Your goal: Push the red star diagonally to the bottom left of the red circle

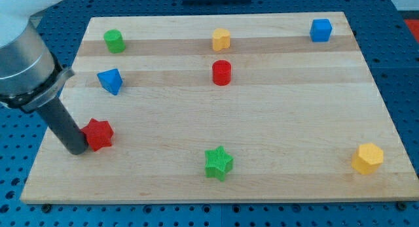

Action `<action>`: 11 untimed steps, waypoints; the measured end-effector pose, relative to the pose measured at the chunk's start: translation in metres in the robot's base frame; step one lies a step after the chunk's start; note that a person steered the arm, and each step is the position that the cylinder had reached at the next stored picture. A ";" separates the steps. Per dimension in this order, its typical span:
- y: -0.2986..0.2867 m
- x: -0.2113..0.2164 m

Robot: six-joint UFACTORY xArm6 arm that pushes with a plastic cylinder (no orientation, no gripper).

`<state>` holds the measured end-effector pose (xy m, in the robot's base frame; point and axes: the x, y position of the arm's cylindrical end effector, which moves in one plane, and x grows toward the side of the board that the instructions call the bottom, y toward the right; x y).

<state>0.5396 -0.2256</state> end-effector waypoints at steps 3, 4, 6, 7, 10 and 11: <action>0.135 -0.057; 0.136 -0.058; 0.040 0.049; 0.036 0.016; 0.089 -0.042; 0.125 -0.074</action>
